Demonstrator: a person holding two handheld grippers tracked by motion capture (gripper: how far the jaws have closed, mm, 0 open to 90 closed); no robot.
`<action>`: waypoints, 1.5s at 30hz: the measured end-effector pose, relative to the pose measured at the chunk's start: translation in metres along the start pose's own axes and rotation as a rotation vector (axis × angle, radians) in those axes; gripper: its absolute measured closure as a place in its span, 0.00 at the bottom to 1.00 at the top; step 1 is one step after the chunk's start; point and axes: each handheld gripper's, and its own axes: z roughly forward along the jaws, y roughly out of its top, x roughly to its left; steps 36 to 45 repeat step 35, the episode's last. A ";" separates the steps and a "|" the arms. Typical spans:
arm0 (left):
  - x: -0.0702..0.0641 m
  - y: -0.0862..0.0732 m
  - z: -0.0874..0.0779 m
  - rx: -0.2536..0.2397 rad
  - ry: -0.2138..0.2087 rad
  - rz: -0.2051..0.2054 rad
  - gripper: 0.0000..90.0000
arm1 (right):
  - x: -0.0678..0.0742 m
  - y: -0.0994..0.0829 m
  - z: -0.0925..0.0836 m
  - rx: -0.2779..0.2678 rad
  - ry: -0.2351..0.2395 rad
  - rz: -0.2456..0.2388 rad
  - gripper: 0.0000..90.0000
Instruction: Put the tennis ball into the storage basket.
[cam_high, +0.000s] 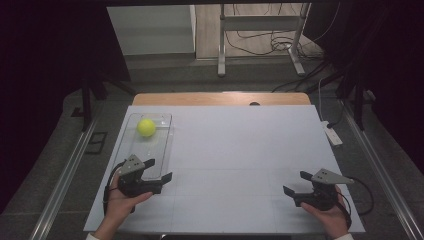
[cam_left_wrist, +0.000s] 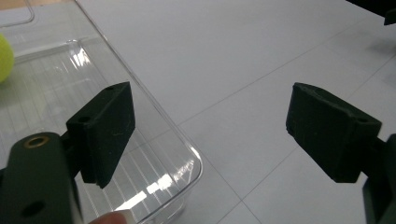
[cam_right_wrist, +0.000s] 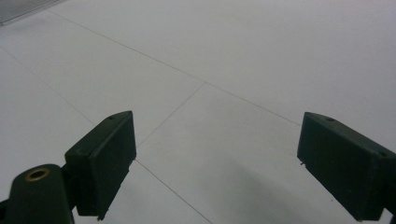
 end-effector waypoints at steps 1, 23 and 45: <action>0.000 -0.002 0.001 0.002 0.003 0.002 0.19 | 0.000 0.000 0.000 0.000 0.000 0.001 0.13; -0.007 -0.012 0.003 0.007 0.009 0.036 0.19 | 0.001 0.002 -0.002 -0.019 0.007 -0.006 0.13; -0.007 -0.013 0.005 0.011 -0.006 0.034 0.18 | 0.002 0.002 -0.004 -0.032 0.010 -0.014 0.13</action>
